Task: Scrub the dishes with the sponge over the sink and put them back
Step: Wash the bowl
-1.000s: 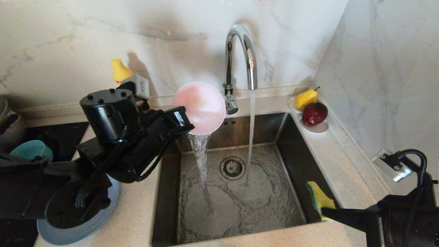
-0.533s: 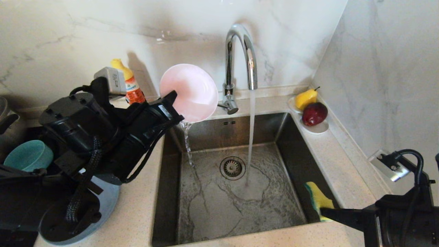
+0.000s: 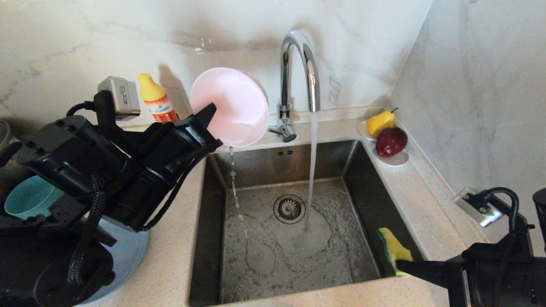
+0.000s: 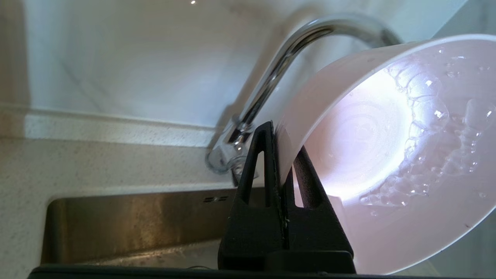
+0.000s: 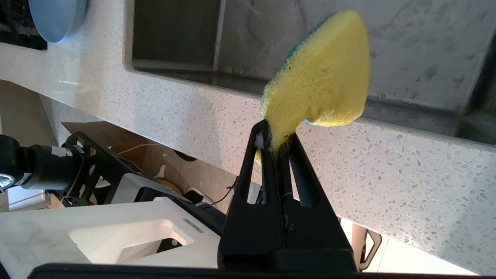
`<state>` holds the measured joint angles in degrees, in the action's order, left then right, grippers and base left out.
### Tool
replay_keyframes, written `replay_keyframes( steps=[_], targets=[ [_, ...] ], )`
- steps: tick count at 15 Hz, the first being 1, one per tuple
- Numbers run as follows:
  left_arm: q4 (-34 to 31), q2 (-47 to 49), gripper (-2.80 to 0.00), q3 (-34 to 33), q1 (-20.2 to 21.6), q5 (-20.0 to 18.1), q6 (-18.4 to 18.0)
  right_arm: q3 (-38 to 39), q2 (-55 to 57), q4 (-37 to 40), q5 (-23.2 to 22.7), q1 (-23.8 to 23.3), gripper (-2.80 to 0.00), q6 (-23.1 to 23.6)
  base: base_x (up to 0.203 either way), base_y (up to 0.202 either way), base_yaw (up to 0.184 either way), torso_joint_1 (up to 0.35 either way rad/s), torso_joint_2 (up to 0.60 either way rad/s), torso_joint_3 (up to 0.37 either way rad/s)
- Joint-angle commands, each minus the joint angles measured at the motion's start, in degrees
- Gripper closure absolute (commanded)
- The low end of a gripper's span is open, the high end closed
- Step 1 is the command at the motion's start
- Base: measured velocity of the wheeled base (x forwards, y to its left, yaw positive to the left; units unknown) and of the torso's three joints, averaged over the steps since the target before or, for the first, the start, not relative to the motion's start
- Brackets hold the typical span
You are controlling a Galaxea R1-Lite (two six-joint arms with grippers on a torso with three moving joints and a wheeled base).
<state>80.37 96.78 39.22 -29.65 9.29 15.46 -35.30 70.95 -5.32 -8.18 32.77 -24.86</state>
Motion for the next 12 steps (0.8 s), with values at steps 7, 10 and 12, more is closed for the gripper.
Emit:
replay_keyframes(
  steps=[7,10,12],
  targets=[
    [-14.4,-2.4,0.00,-1.1,0.0,-1.9,0.2,-0.7,-0.8,0.0,-0.2,0.1,0.00,-0.1,0.000,0.000,0.000,0.000,0.00,0.000],
    [-35.9,-5.2,0.00,0.2,0.3,-2.6,0.6,-1.8,-1.5,0.0,-0.8,0.1,0.00,-0.1,0.000,0.000,0.000,0.000,0.00,0.000],
    [-49.2,-8.2,0.00,3.0,0.3,-2.9,0.7,-3.6,-1.3,0.1,-1.0,0.3,0.00,-0.1,0.000,0.000,0.000,0.000,0.00,0.000]
  ],
)
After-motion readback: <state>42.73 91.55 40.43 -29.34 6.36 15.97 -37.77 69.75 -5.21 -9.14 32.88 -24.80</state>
